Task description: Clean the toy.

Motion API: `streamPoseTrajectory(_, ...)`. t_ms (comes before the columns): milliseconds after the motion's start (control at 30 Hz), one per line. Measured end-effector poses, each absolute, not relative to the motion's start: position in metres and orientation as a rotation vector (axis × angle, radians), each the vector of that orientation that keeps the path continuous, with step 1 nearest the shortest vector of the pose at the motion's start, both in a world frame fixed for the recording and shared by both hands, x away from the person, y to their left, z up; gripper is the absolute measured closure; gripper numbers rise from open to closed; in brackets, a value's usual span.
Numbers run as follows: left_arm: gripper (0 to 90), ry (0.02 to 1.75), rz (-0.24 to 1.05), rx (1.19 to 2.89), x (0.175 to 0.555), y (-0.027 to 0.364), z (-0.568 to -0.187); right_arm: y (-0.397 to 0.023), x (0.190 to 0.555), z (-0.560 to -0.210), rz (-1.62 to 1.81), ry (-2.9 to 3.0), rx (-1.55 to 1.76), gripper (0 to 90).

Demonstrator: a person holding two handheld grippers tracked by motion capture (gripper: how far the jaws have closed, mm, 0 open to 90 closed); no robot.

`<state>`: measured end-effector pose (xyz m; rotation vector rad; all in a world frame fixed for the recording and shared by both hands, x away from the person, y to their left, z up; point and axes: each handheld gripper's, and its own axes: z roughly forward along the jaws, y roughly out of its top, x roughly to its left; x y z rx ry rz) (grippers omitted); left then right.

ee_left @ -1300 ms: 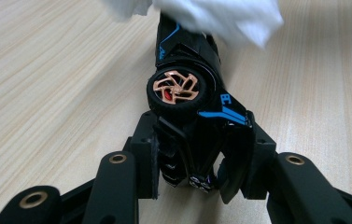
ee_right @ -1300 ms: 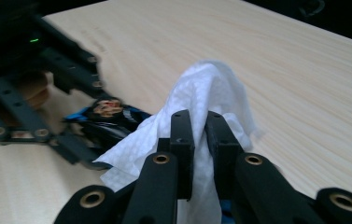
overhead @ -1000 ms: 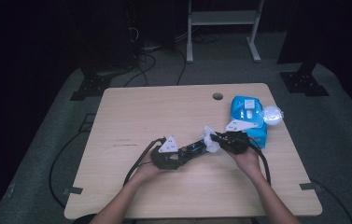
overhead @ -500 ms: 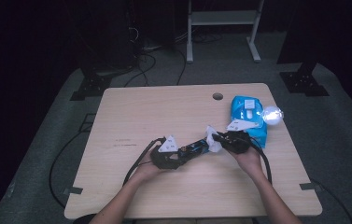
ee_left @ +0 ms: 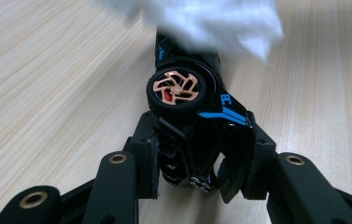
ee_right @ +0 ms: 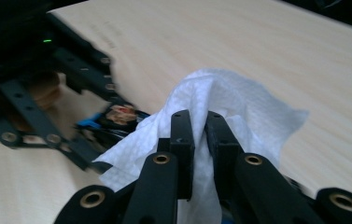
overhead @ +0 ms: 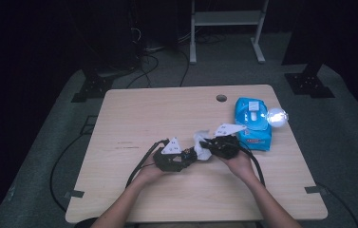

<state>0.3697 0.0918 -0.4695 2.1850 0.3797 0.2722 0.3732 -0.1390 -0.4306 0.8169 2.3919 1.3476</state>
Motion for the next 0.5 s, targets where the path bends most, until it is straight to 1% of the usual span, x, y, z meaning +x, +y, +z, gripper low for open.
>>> streamPoseTrajectory(133, 57.8, 0.373, 0.277, 2.194, 0.369, 0.091, -0.469, -0.112, 0.372, -0.429, 1.434, 2.451, 0.777, 82.3)
streamPoseTrajectory(233, 57.7, 0.376, 0.272, 2.193, 0.37, 0.094, -0.469, -0.094, 0.37, -0.431, 1.425, 2.483, 0.716, 82.3)
streamPoseTrajectory(333, 57.8, 0.375, 0.271, 2.195, 0.372, 0.097, -0.468, -0.099, 0.374, -0.43, 1.422, 2.474, 0.74, 82.3)
streamPoseTrajectory(500, 57.8, 0.357, 0.281, 2.203, 0.373, 0.097, -0.468, -0.124, 0.38, -0.426, 1.345, 2.411, 0.796, 82.3)
